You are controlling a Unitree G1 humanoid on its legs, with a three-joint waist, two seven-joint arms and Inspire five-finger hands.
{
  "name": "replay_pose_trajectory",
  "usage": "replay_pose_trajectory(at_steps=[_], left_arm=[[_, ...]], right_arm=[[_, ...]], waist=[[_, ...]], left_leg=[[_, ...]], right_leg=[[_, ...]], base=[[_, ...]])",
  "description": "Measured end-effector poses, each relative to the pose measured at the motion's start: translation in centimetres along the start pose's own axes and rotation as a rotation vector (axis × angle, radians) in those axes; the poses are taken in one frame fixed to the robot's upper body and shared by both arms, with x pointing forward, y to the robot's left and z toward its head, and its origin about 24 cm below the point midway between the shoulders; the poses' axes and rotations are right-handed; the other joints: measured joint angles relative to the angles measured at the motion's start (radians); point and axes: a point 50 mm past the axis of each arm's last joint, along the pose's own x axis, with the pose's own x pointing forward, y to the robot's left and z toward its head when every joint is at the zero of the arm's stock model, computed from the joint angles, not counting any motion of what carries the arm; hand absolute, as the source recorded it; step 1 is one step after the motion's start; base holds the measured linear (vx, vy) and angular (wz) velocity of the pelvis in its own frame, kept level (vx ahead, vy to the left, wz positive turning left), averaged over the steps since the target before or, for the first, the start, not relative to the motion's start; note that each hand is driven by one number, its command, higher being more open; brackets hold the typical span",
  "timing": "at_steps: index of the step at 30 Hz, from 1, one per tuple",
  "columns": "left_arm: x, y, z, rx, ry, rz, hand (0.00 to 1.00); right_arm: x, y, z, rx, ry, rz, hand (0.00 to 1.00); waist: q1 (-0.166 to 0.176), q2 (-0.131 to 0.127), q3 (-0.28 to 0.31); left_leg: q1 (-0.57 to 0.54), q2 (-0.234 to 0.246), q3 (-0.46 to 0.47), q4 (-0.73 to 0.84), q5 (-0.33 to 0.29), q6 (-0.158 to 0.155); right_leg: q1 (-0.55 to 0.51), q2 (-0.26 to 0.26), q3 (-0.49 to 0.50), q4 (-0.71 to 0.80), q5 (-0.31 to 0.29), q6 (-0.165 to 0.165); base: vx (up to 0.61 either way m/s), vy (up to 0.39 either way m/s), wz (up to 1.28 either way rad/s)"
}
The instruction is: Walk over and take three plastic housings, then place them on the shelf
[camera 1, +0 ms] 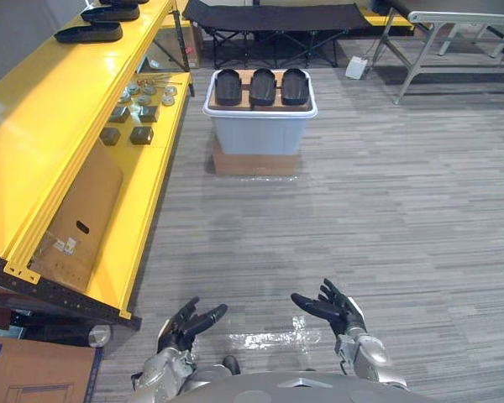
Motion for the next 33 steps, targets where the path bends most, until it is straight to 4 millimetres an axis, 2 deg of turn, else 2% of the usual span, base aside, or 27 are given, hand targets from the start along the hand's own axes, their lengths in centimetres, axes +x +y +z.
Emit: replay_pose_trajectory(at_steps=[6,11,12,13,14,15,16,17,18,19,20,21,23,24,26,27,28,29,30,31,32,33], left_arm=[[0.0,-0.1,0.2,-0.005,-0.021,-0.004,1.0],[-0.4,-1.0,1.1,-0.006,-0.086,-0.05,1.0],[-0.5,-1.5,1.3,-0.015,-0.11,-0.064,1.0],[-0.5,-2.0,1.6,-0.014,-0.126,-0.083,1.0],[-0.5,-2.3,1.9,-0.012,-0.138,-0.095,1.0],[-0.5,-2.7,2.3,-0.01,-0.151,-0.108,1.0],[-0.5,-2.9,2.5,-0.018,-0.163,-0.117,1.0],[-0.5,-3.0,2.8,-0.027,-0.171,-0.114,1.0],[-0.5,-3.0,2.8,-0.026,-0.171,-0.109,1.0],[-0.4,-2.8,3.0,-0.018,-0.172,-0.097,1.0],[-0.4,-2.7,3.0,-0.015,-0.169,-0.098,1.0],[-0.4,-2.7,3.1,-0.012,-0.167,-0.099,1.0],[-0.3,-2.5,3.3,-0.041,-0.159,-0.119,1.0],[-0.3,-2.4,3.3,-0.045,-0.158,-0.121,1.0],[-0.4,-1.9,3.0,-0.039,-0.142,-0.129,1.0],[-0.5,-1.8,2.9,-0.046,-0.137,-0.135,1.0],[-0.5,-1.7,2.8,-0.066,-0.132,-0.146,1.0],[-0.4,-1.9,2.7,-0.074,-0.129,-0.15,1.0],[-0.4,-2.2,2.2,-0.108,-0.111,-0.158,1.0],[-0.4,-2.3,1.9,-0.122,-0.097,-0.16,1.0],[-0.4,-2.4,1.3,-0.184,-0.078,-0.155,1.0],[-0.2,-2.8,1.2,-0.2,-0.073,-0.163,1.0]], right_arm=[[0.0,0.3,-0.2,0.006,0.003,0.023,1.0],[0.1,1.1,0.1,-0.019,-0.012,0.053,1.0],[0.1,1.1,0.3,-0.019,-0.027,0.047,1.0],[0.0,1.0,0.6,-0.019,-0.046,0.036,1.0],[0.0,0.9,0.9,-0.019,-0.058,0.032,1.0],[0.1,0.9,1.3,-0.012,-0.075,0.027,1.0],[0.0,0.8,1.4,0.015,-0.086,0.024,1.0],[-0.2,0.7,0.9,0.044,-0.074,0.022,1.0],[-0.4,0.7,0.4,0.064,-0.06,0.023,1.0],[-0.9,0.6,-0.5,0.091,-0.035,0.025,1.0],[-1.3,0.4,-1.1,0.098,-0.024,0.019,1.0],[-1.5,0.3,-1.4,0.101,-0.018,0.014,1.0],[-2.0,0.0,-2.0,0.106,-0.006,0.003,1.0],[-1.9,0.0,-1.9,0.106,-0.009,0.004,1.0],[-1.9,0.2,-1.8,0.104,-0.011,0.01,1.0],[-1.9,0.2,-1.9,0.105,-0.012,0.01,1.0],[-1.9,0.2,-1.9,0.106,-0.011,0.01,1.0],[-1.9,0.0,-1.8,0.105,-0.014,0.006,1.0],[-2.0,-0.4,-1.8,0.108,-0.014,-0.006,1.0],[-2.1,-0.6,-1.9,0.113,-0.01,-0.016,1.0],[-2.4,-1.4,-1.9,0.099,-0.009,-0.03,1.0],[-2.2,-1.7,-1.5,0.095,-0.018,-0.036,1.0]], waist=[[-0.008,-0.003,0.0],[-0.004,-0.003,0.001],[-0.001,-0.003,0.001],[-0.002,-0.013,0.005],[-0.002,-0.017,0.008],[0.005,-0.006,0.01],[0.006,-0.012,0.014],[0.006,-0.02,0.028],[0.006,-0.016,0.036],[0.001,-0.02,0.042],[-0.01,-0.022,0.041],[-0.015,-0.022,0.041],[-0.013,-0.022,0.042],[-0.011,-0.022,0.043],[-0.005,-0.026,0.044],[-0.005,-0.028,0.044],[-0.004,-0.031,0.044],[-0.002,-0.024,0.044],[-0.003,0.002,0.033],[-0.003,0.024,0.019],[-0.001,0.045,-0.019],[-0.002,0.059,-0.017]], left_leg=[[0.001,0.001,0.012,0.0,-0.001,0.0],[0.004,-0.001,0.021,0.0,-0.014,0.007],[0.004,-0.006,0.028,0.001,-0.03,0.012],[0.002,-0.016,0.026,0.001,-0.041,0.017],[0.001,-0.02,0.025,0.001,-0.045,0.02],[0.0,-0.02,0.027,0.001,-0.049,0.024],[0.008,-0.022,0.027,0.005,-0.047,0.033],[0.032,-0.019,0.009,0.026,-0.058,0.059],[0.029,-0.01,-0.001,0.058,-0.079,0.059],[0.022,0.02,-0.029,0.129,-0.124,0.056],[0.021,0.029,-0.054,0.152,-0.136,0.054],[0.022,0.032,-0.069,0.162,-0.143,0.053],[0.023,0.032,-0.097,0.191,-0.167,0.036],[0.025,0.033,-0.1,0.199,-0.175,0.029],[0.036,0.039,-0.111,0.258,-0.229,-0.007],[0.035,0.043,-0.116,0.281,-0.251,-0.016],[0.033,0.052,-0.125,0.34,-0.306,-0.035],[0.031,0.071,-0.129,0.386,-0.351,-0.054],[0.033,0.114,-0.132,0.425,-0.396,-0.079],[0.034,0.138,-0.132,0.427,-0.411,-0.09],[0.017,0.196,-0.106,0.496,-0.4,-0.104],[-0.033,0.225,-0.086,0.622,-0.388,-0.097]], right_leg=[[-0.006,0.0,0.013,0.002,0.001,0.001],[-0.022,-0.011,0.024,0.036,-0.013,0.0],[-0.052,-0.033,0.031,0.106,-0.047,0.005],[-0.09,-0.066,0.03,0.194,-0.079,0.007],[-0.117,-0.087,0.025,0.258,-0.093,0.004],[-0.169,-0.12,0.018,0.37,-0.1,-0.007],[-0.241,-0.174,0.013,0.547,-0.088,-0.038],[-0.295,-0.21,0.021,0.676,-0.098,-0.048],[-0.302,-0.211,0.026,0.684,-0.122,-0.042],[-0.307,-0.189,0.042,0.638,-0.148,-0.031],[-0.308,-0.171,0.051,0.583,-0.145,-0.027],[-0.31,-0.159,0.062,0.545,-0.14,-0.019],[-0.342,-0.13,0.102,0.397,-0.102,0.026],[-0.346,-0.124,0.101,0.362,-0.092,0.027],[-0.333,-0.105,0.105,0.287,-0.029,-0.005],[-0.326,-0.1,0.109,0.282,-0.022,-0.019],[-0.315,-0.084,0.13,0.285,-0.037,-0.053],[-0.307,-0.068,0.148,0.303,-0.017,-0.093],[-0.313,-0.041,0.147,0.355,-0.016,-0.105],[-0.32,-0.021,0.143,0.37,-0.022,-0.114],[-0.319,0.027,0.126,0.367,-0.067,-0.124],[-0.316,0.037,0.122,0.369,-0.079,-0.133]], base=[[0.0,0.022,-0.07],[0.01,0.025,-0.04],[0.02,0.1,-0.01],[0.03,0.111,0.02],[0.04,0.114,0.0],[0.05,0.113,-0.06],[0.11,0.121,0.01],[0.12,0.09,0.17],[0.21,0.059,0.44],[0.17,0.039,0.62],[0.2,0.039,0.7],[0.2,0.033,0.65],[0.29,0.015,0.48],[0.29,-0.024,0.27],[0.28,-0.111,0.18],[0.24,-0.188,0.17],[0.25,-0.264,0.11],[0.28,-0.3,0.05],[0.28,-0.297,-0.04],[0.41,-0.312,-0.06],[0.39,-0.231,-0.04],[0.48,-0.287,0.01]])
